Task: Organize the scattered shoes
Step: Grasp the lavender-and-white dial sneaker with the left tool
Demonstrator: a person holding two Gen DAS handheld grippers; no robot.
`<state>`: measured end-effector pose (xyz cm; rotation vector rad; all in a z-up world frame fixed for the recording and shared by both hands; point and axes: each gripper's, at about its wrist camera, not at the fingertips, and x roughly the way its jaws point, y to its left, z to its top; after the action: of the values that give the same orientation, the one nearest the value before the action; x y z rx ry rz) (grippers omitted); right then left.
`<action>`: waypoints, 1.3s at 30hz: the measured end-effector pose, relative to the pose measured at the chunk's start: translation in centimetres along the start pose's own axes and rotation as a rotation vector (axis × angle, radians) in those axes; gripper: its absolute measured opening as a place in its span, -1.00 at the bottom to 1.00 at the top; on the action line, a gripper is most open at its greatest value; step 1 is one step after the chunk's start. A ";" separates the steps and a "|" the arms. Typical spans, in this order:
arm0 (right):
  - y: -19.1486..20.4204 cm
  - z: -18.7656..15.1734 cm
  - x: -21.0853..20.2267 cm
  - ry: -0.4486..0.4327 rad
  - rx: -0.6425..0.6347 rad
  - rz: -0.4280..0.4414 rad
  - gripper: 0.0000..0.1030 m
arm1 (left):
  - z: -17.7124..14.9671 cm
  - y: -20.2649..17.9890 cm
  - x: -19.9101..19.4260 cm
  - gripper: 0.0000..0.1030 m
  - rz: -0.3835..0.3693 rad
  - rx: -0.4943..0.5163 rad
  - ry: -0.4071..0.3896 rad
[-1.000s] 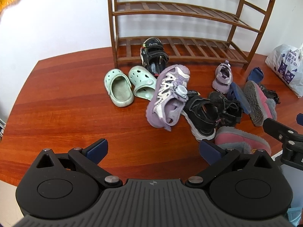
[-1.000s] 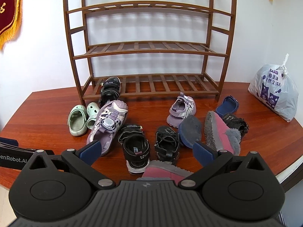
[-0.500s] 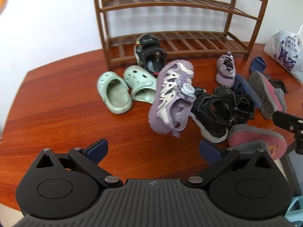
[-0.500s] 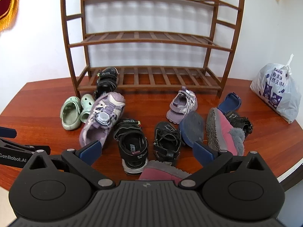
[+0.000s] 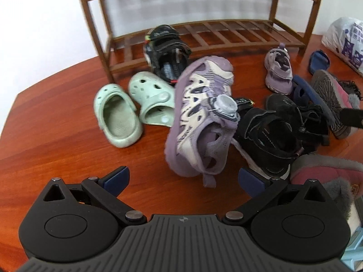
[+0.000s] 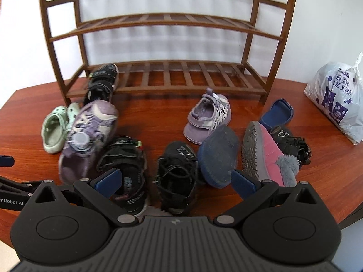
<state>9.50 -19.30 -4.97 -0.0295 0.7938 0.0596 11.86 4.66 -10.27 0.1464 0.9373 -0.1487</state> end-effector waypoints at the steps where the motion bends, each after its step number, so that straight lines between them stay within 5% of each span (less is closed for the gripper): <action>1: -0.3 0.1 0.5 0.005 0.001 0.001 0.99 | 0.0 -0.1 0.4 1.00 0.001 0.015 -0.005; 8: -2.0 0.8 3.5 0.040 0.000 0.014 0.99 | 0.2 -0.9 3.0 1.00 0.006 0.118 -0.037; 17: -3.2 1.2 6.3 0.074 -0.013 0.031 0.99 | 1.4 0.3 4.9 0.79 -0.026 0.089 -0.083; 23: -3.7 2.1 6.9 0.094 -0.008 0.040 0.99 | 1.7 0.5 5.9 0.53 -0.026 0.100 -0.082; 28: -4.2 2.6 7.7 0.097 -0.013 0.047 0.99 | 3.1 0.2 7.6 -0.15 -0.021 0.080 -0.056; 39: -5.0 3.6 8.7 0.086 -0.007 0.057 0.99 | 3.4 1.5 6.9 -0.57 -0.009 -0.047 -0.046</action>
<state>18.47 -23.70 -8.63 -0.0160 0.8800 0.1162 18.86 5.06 -13.79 0.0953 0.8946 -0.1377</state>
